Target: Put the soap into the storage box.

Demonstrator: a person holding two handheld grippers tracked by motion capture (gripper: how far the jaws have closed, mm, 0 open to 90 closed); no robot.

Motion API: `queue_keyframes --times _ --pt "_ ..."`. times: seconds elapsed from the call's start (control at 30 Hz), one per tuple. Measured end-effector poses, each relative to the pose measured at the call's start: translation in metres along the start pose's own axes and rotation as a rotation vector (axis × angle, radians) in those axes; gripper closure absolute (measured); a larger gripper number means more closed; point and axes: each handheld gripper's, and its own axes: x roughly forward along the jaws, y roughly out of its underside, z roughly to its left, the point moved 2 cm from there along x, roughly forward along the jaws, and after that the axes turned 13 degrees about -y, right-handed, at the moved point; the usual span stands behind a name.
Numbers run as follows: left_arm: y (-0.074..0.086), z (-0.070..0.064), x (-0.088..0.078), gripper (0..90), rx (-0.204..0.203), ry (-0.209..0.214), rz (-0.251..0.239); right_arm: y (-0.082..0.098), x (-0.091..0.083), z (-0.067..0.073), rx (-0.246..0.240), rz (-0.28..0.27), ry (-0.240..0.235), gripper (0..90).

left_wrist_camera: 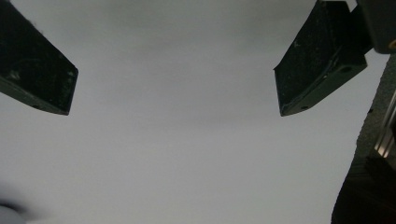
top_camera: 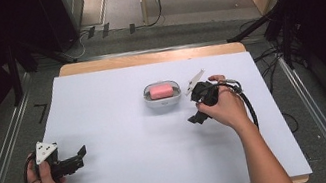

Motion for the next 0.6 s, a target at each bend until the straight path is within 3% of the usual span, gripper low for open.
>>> queue_keyframes --times 0.4,0.6 --pt "0.000 0.000 0.000 0.0 0.002 0.000 -0.002 0.024 -0.002 0.002 0.034 -0.062 0.023 0.0" --pt "0.000 0.000 0.000 0.0 0.003 -0.001 -0.003 0.039 -0.003 0.003 0.066 -0.117 0.033 0.0"
